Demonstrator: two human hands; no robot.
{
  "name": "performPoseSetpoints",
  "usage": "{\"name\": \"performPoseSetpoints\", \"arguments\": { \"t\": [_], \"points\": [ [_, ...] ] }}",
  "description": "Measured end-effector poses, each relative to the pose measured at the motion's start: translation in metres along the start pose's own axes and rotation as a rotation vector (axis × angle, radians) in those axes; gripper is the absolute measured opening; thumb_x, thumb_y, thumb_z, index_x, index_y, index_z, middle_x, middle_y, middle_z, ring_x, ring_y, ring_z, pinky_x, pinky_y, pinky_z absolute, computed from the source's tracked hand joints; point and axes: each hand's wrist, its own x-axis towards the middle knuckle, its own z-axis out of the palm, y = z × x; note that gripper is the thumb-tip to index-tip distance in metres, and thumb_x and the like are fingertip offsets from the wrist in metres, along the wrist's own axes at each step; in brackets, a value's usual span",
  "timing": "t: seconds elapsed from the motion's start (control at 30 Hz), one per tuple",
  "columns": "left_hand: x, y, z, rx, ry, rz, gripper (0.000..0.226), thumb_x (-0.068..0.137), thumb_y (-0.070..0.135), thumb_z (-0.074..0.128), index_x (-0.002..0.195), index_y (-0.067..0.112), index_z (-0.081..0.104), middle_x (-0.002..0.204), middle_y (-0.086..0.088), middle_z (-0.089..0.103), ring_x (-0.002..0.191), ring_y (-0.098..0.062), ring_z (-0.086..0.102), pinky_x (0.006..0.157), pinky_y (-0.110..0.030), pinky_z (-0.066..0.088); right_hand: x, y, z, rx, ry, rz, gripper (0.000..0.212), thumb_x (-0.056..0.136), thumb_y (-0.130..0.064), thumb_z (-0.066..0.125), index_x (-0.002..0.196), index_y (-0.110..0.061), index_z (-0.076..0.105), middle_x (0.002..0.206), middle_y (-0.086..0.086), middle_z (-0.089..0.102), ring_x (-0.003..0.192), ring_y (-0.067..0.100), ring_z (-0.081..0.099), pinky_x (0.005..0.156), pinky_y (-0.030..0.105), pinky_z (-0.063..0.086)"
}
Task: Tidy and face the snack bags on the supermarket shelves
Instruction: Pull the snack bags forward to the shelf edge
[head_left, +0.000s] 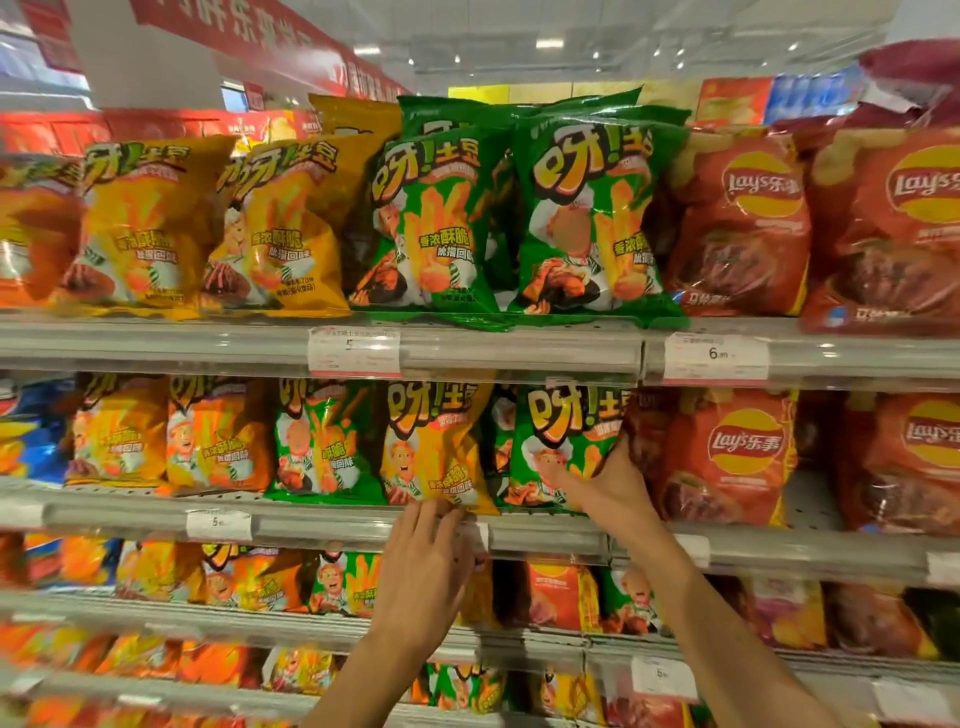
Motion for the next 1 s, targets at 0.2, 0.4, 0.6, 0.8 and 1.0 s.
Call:
{"name": "performPoseSetpoints", "arguments": {
  "t": [0.2, 0.4, 0.6, 0.8, 1.0],
  "points": [
    [-0.006, -0.001, -0.004, -0.046, -0.040, -0.068, 0.031, 0.094, 0.035, 0.057, 0.118, 0.016, 0.062, 0.119, 0.000, 0.056, 0.109, -0.021, 0.053, 0.090, -0.033, 0.051, -0.006, 0.001, -0.004, -0.074, -0.021, 0.026, 0.114, 0.060, -0.077, 0.079, 0.150, -0.029, 0.027, 0.139, -0.006, 0.058, 0.129, 0.022, 0.056, 0.108, 0.040, 0.045],
    [-0.017, -0.009, -0.019, -0.112, 0.006, -0.281, 0.028, 0.097, 0.040, 0.051, 0.104, 0.017, 0.065, 0.106, 0.002, 0.059, 0.100, -0.019, 0.057, 0.076, -0.034, 0.053, -0.046, 0.000, 0.006, -0.398, 0.416, -0.253, 0.095, 0.082, -0.072, 0.065, 0.151, -0.012, 0.036, 0.144, 0.013, 0.047, 0.133, 0.031, 0.041, 0.111, 0.051, 0.039],
    [-0.021, -0.040, -0.036, -0.165, 0.046, -0.425, 0.022, 0.096, 0.035, 0.059, 0.106, 0.018, 0.067, 0.103, 0.003, 0.061, 0.097, -0.020, 0.059, 0.068, -0.036, 0.054, -0.065, -0.028, 0.039, -0.287, 0.565, -0.444, 0.057, 0.094, -0.042, 0.068, 0.136, -0.009, 0.050, 0.129, 0.010, 0.053, 0.120, 0.026, 0.043, 0.103, 0.045, 0.041],
    [-0.023, -0.097, -0.057, -0.207, 0.086, -0.515, 0.022, 0.094, 0.027, 0.064, 0.110, 0.012, 0.067, 0.105, -0.003, 0.063, 0.100, -0.025, 0.060, 0.075, -0.036, 0.050, -0.066, -0.051, 0.091, -0.123, 0.456, -0.439, 0.045, 0.092, -0.034, 0.067, 0.132, -0.016, 0.055, 0.123, -0.002, 0.056, 0.119, 0.019, 0.050, 0.102, 0.048, 0.046],
    [-0.011, -0.155, -0.081, -0.335, 0.152, -0.510, 0.023, 0.094, 0.023, 0.065, 0.114, 0.011, 0.064, 0.107, -0.001, 0.058, 0.103, -0.025, 0.058, 0.083, -0.038, 0.048, -0.058, -0.061, 0.136, -0.023, 0.321, -0.252, 0.062, 0.088, -0.052, 0.067, 0.141, -0.026, 0.048, 0.137, -0.004, 0.054, 0.124, 0.013, 0.051, 0.103, 0.036, 0.044]
  ]
}}
